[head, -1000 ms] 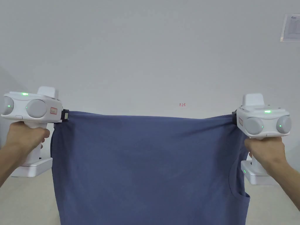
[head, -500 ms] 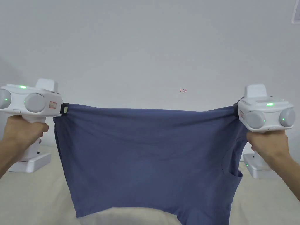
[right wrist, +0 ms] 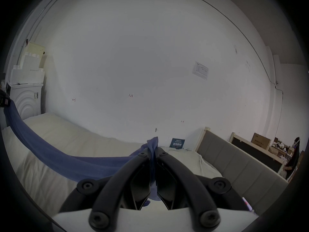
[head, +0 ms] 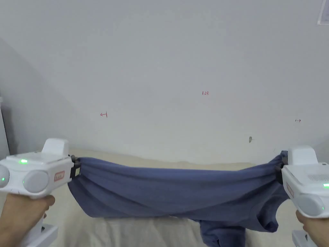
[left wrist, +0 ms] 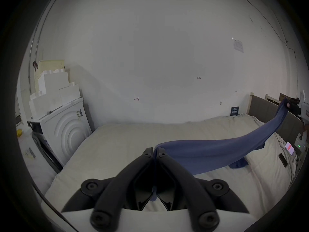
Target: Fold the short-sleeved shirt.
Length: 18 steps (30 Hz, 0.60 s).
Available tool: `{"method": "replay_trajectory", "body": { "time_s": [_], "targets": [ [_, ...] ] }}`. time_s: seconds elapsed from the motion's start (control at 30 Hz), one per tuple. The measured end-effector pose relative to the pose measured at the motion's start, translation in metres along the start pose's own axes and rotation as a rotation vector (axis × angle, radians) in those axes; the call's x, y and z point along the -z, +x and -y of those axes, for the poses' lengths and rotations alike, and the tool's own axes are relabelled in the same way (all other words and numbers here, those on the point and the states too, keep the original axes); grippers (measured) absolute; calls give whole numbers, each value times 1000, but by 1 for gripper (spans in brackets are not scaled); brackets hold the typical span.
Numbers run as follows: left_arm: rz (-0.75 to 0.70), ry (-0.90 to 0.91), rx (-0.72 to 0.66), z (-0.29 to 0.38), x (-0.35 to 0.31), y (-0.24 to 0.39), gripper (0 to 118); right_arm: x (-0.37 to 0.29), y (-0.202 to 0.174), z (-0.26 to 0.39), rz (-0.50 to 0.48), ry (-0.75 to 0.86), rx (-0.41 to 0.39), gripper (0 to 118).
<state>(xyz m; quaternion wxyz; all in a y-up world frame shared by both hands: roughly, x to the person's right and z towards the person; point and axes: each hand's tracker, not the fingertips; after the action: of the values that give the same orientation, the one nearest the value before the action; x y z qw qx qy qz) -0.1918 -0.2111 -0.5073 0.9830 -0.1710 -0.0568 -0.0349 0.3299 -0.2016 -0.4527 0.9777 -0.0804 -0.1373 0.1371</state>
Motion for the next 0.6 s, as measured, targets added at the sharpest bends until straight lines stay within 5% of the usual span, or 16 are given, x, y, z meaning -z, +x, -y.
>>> {"method": "replay_trajectory", "body": {
  "time_s": [0.6],
  "targets": [
    [12,-182,-6,217,-133,0,0,-200,-24,199,-21,-138,-27,2]
  ]
}}
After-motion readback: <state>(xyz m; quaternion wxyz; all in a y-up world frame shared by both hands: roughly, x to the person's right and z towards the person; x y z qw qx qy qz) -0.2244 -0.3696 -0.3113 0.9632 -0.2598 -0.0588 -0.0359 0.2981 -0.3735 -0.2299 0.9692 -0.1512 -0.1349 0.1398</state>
